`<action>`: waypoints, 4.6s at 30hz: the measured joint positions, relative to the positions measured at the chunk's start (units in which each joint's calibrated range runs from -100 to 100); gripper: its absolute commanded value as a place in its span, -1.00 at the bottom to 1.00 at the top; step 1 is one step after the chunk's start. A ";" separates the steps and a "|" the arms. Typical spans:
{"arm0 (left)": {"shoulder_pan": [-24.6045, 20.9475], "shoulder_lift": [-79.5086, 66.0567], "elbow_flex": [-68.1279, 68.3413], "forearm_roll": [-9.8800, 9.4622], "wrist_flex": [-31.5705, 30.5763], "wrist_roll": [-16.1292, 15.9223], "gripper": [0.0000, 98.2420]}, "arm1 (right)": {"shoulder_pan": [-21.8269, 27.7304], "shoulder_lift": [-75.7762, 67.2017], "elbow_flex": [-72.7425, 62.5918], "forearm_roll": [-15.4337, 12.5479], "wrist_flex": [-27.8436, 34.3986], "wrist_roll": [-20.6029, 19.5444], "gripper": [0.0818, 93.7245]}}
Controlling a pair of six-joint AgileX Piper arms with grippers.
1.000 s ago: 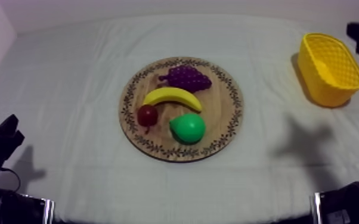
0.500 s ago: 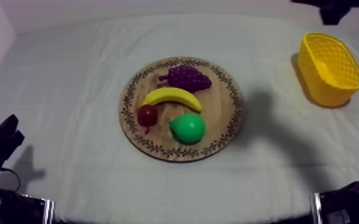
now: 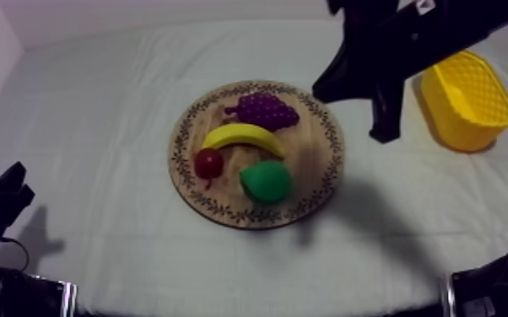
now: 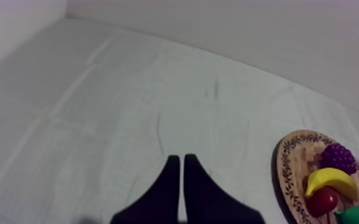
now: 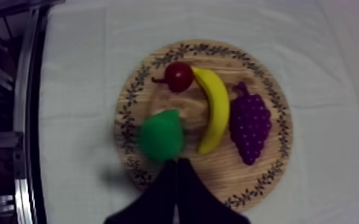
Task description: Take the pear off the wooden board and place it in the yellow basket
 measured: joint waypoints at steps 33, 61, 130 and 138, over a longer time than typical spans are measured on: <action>0.00 0.00 0.00 0.00 0.00 -0.03 -1.00 | -7.16 31.41 -2.73 5.90 -12.65 -3.27 0.59; 0.00 0.00 0.00 0.00 0.00 -0.03 -1.00 | -3.30 35.82 -11.31 7.42 -5.51 -2.77 -0.17; 0.00 0.00 0.00 0.00 0.00 -0.03 -1.00 | 29.16 -28.49 41.61 -3.99 -38.58 -3.93 -0.97; 0.00 0.00 0.00 0.00 0.00 -0.03 -1.00 | 29.45 -48.15 59.18 0.52 -35.31 -7.39 -0.99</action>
